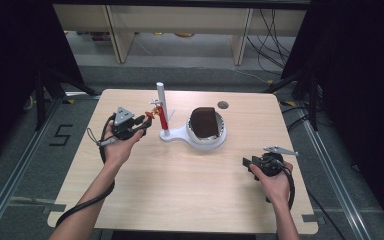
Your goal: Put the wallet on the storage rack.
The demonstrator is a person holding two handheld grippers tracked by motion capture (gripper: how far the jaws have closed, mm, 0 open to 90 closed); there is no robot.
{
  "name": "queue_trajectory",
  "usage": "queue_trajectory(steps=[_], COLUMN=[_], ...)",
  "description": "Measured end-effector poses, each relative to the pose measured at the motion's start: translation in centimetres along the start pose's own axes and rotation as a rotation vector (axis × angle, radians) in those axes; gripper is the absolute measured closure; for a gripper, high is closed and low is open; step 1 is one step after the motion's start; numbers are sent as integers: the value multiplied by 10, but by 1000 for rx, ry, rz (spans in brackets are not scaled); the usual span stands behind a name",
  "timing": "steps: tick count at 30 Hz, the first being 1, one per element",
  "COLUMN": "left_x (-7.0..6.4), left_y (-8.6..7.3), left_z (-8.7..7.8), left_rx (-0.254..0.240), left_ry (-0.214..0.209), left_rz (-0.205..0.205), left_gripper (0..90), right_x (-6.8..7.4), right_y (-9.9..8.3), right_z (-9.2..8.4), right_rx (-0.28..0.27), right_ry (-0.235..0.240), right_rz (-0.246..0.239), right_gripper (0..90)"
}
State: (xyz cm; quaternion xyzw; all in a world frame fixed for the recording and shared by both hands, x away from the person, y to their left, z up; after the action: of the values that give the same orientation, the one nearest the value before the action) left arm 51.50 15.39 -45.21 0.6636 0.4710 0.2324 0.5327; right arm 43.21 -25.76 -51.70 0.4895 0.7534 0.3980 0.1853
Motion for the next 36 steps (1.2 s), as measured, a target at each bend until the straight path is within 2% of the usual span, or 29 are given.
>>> queue_trajectory(steps=[3, 6, 9, 13, 16, 26, 30, 31, 33, 34, 36], left_x=[-1, -3, -6, -8, -9, -8, -3, 0, 2, 3, 8], left_y=[-3, -6, -10, -13, -15, -23, -29, -31, -36, -40, -46], left_z=[3, 5, 7, 9, 10, 3, -6, -8, -13, -16, -23], left_rx=[5, 18, 34, 49, 58, 66, 68, 73, 80, 84, 75], left_ry=[-6, -15, -21, -22, -24, -30, -31, -32, -26, -19, -11], left_rz=[15, 36, 25, 29, 9, 19, 26, 36, 44, 32, 33], left_gripper=[645, 644, 645, 642, 632, 587, 519, 495, 431, 402, 367], right_x=[0, 0, 0, 0, 0, -1, -1, 3, 3, 2, 3], right_y=[0, 0, 0, 0, 0, 0, -1, -1, -1, -1, -1], right_z=[-1, 0, -1, -1, -2, 0, 0, -1, -1, -1, 0], right_rx=[9, 2, 6, 8, 7, -5, -2, 8, 1, 2, 2], right_ry=[-16, -9, -10, -13, -12, -9, -17, -15, -11, -18, -17], right_rz=[0, 1, 1, -1, -2, -3, 0, 44, 41, 41, 40], right_gripper=[545, 544, 544, 544, 544, 543, 542, 542, 541, 541, 540])
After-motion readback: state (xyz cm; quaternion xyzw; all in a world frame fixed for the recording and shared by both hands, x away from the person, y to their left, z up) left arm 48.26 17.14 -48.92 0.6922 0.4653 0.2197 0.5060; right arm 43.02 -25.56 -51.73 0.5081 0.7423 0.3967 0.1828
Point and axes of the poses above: each handheld gripper's, and its own axes: z roughly forward along the jaws, y roughly out of its top, x roughly to its left, the point moved 5 cm from there along z, roughly forward along the jaws, and after that the axes turned 11 degrees about -z, right-handed, at the moved point
